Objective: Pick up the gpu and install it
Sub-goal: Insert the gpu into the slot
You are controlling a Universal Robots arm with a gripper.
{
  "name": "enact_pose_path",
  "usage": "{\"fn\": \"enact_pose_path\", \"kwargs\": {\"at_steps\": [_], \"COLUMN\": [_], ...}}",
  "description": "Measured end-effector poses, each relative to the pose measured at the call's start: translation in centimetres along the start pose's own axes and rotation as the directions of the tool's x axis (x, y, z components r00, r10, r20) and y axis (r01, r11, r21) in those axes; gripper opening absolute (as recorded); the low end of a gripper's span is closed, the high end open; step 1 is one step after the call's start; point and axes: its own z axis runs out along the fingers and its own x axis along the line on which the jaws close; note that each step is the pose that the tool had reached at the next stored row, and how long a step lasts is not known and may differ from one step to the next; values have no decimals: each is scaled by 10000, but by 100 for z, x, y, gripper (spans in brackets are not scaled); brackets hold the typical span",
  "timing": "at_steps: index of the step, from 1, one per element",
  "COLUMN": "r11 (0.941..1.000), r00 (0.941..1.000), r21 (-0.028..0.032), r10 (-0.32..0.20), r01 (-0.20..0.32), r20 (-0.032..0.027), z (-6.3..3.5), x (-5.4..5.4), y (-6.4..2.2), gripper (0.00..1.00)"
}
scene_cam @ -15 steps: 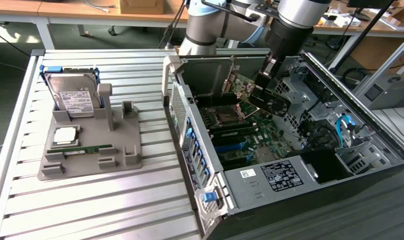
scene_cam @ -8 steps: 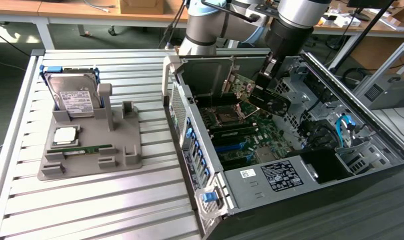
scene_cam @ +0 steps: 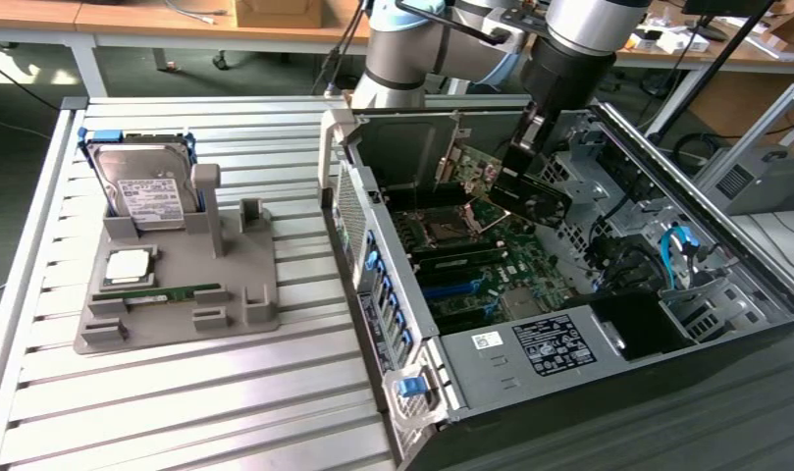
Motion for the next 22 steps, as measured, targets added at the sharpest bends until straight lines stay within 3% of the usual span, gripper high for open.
{"fn": "enact_pose_path", "kwargs": {"at_steps": [22], "r11": [9970], "r00": [9970], "r21": [-20], "r10": [-768], "r01": [768], "r20": [-16], "z": [0], "x": [0], "y": [0], "gripper": [27]}}
